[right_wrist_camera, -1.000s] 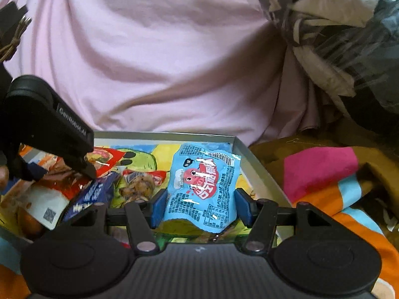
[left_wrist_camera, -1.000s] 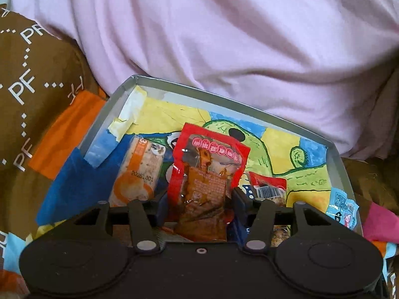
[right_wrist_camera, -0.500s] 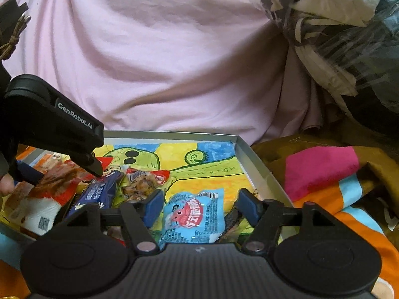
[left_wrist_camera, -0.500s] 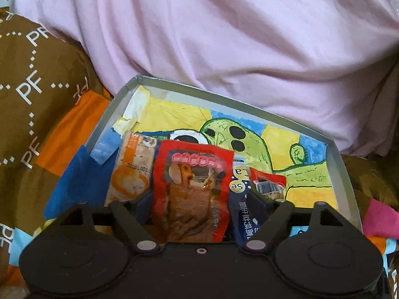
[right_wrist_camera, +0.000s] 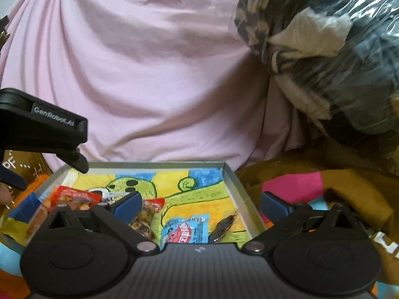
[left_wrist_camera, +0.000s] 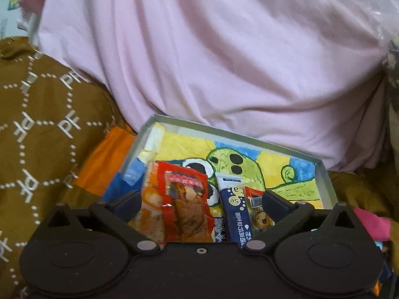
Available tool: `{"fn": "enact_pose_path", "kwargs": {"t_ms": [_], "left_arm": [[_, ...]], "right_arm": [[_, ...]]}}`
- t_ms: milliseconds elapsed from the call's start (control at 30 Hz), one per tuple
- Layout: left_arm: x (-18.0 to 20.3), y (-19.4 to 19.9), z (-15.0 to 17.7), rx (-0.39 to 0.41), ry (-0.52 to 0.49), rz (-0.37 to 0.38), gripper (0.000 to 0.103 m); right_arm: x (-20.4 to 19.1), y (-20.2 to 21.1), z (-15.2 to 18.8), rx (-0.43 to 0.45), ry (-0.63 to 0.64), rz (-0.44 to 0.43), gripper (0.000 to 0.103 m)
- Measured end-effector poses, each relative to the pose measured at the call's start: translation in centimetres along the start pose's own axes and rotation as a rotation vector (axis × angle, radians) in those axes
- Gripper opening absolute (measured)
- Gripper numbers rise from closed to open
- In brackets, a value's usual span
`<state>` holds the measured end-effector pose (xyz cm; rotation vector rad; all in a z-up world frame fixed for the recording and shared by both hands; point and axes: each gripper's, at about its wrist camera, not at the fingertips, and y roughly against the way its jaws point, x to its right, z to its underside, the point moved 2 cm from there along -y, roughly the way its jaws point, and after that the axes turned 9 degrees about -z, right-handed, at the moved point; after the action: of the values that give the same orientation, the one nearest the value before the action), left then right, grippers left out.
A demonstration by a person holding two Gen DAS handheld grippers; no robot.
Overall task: Organize snacks
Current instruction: 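Lower the red pack into the tray with left tool while right releases the blue packet, then withdraw both open tools from the tray toward the cookie and gold packet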
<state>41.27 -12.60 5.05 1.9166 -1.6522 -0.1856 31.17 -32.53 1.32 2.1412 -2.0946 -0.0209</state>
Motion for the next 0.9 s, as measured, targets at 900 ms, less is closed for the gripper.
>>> {"fn": "enact_pose_path", "kwargs": {"t_ms": [900], "left_arm": [[-8.8,16.4,4.5,0.205,-0.045,-0.045,0.102]], "right_arm": [[-2.6,15.8,-2.9,0.162,-0.035,-0.056,0.103]]}}
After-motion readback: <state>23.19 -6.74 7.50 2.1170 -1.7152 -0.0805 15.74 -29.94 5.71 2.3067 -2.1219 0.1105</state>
